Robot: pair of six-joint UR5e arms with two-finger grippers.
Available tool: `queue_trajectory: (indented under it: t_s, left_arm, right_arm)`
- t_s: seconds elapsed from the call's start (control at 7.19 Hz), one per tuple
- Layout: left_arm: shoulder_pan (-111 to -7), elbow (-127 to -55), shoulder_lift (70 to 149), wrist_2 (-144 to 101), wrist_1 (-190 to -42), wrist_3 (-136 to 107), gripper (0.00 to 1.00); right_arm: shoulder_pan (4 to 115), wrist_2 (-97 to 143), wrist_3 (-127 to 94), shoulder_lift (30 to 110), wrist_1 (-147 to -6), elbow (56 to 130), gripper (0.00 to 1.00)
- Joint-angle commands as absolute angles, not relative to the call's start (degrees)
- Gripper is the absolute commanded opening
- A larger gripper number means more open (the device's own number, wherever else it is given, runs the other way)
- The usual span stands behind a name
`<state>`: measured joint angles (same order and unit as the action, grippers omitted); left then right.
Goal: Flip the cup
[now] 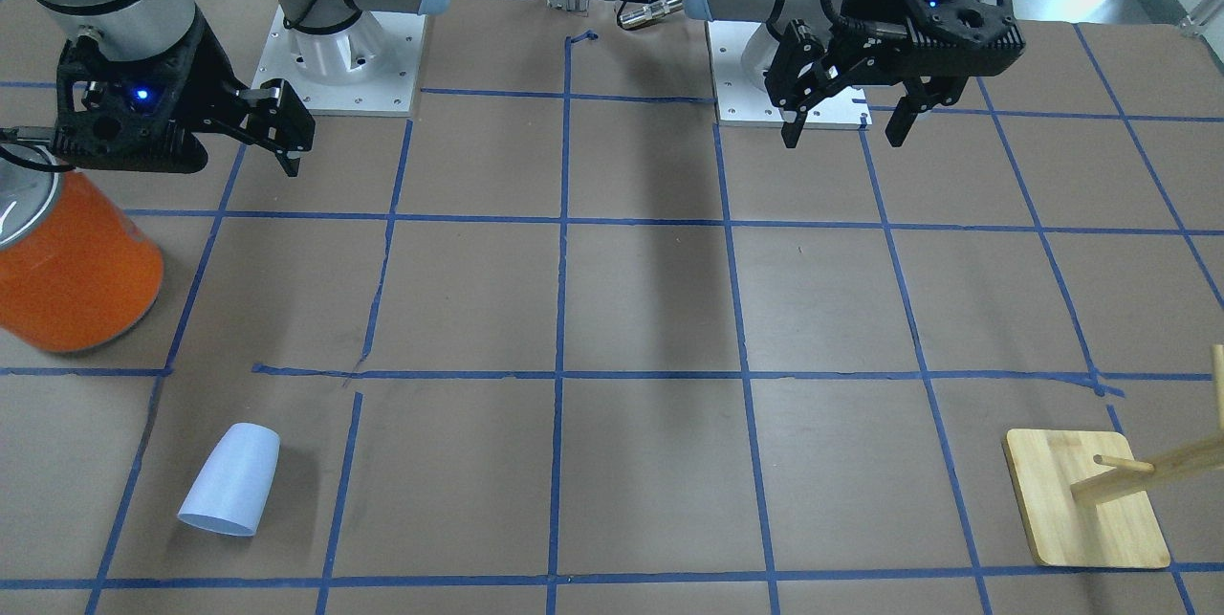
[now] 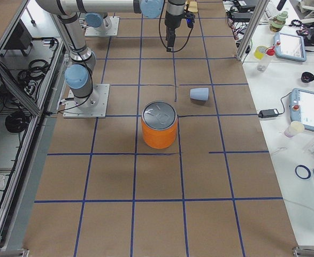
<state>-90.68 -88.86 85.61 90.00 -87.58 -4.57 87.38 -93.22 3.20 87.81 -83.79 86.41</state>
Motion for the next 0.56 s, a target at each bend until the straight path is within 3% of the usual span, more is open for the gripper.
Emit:
queue_trajectory:
  t_s: [0.0,0.42]
  left_arm:
    - [-90.70,-88.86,85.61,90.00,-87.63,-4.57,1.00]
    - [-90.62,-88.86,85.61,90.00,-87.54,-4.57,1.00]
  right_arm:
    - [87.36,-93.08,3.17,87.80,-85.07,86.57,1.00]
    - [87.28,-93.51,2.99,87.80,-86.04,86.57,1.00]
